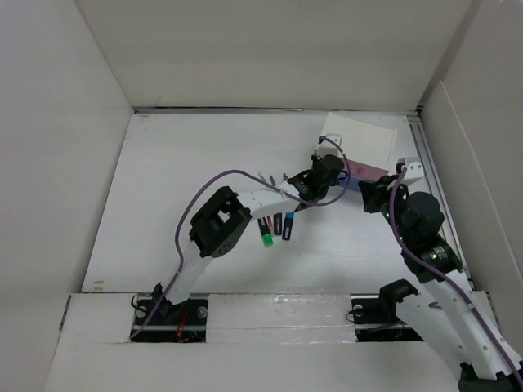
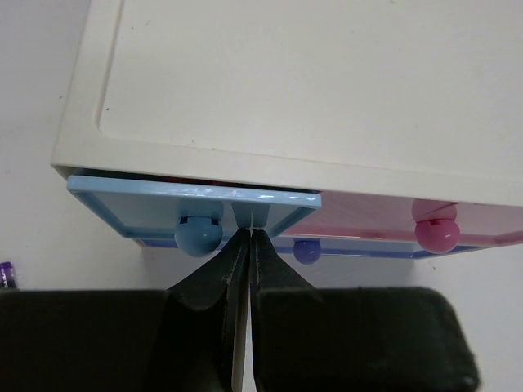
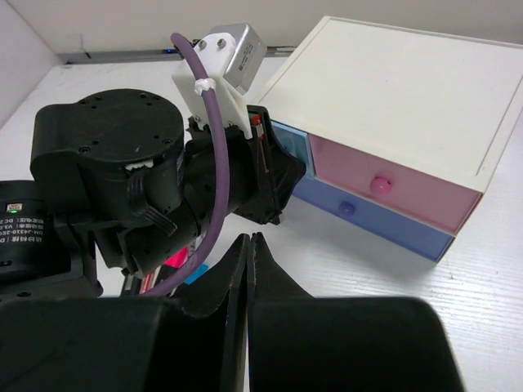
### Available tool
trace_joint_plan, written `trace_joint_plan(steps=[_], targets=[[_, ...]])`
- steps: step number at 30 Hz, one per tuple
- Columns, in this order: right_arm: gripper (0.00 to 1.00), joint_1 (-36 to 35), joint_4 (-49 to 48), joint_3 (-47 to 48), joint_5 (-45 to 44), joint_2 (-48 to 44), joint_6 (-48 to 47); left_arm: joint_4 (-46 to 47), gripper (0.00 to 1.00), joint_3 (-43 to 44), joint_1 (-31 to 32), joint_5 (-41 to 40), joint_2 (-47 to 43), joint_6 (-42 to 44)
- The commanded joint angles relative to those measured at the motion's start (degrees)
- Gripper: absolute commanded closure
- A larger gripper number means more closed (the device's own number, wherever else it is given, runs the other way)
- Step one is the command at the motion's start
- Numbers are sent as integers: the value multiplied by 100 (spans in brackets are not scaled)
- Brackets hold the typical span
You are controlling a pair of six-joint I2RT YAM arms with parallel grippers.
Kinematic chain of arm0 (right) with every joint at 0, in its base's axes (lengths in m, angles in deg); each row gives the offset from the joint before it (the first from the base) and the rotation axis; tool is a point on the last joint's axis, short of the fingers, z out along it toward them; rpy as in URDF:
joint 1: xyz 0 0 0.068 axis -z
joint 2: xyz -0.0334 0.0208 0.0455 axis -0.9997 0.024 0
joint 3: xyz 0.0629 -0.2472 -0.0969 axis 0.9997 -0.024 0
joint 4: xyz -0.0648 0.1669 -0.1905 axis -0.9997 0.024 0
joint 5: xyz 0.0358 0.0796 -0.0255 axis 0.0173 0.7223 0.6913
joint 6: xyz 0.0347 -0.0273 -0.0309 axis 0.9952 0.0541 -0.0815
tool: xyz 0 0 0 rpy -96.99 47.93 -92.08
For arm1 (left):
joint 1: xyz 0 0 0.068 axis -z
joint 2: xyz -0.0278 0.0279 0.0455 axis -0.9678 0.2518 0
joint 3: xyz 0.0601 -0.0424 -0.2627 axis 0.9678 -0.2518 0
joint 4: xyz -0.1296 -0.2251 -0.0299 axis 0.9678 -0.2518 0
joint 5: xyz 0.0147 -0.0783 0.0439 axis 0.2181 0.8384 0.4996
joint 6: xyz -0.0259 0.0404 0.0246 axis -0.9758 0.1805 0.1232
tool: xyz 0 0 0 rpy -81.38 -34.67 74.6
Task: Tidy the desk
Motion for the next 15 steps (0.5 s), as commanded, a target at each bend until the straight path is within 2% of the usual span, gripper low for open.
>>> trace_joint_plan(steps=[1,5,8,10,11,12,13,15], targets=[[99,-52,-274,9,-159,93,-5,79,100,319,-62,-228,31,64],[99,-52,-450,-175,-273,277,82,114,100,197,-114,-184,-83,55],[99,-52,-564,-220,-291,488,170,377,92,-320,-114,17,-556,38],[97,-52,-608,-229,-343,629,188,667,83,-733,-114,184,-1195,20],[93,-52,-635,-229,-370,673,205,799,77,-1249,-114,194,-1452,-6],[90,-52,-661,-229,-457,708,232,1104,65,-1533,-45,194,-1715,-15],[88,-52,-661,-229,-614,769,241,1221,60,-1805,-44,185,-2266,-15],[74,-52,-740,-238,-730,858,276,1440,48,-2500,78,194,-2805,-77]])
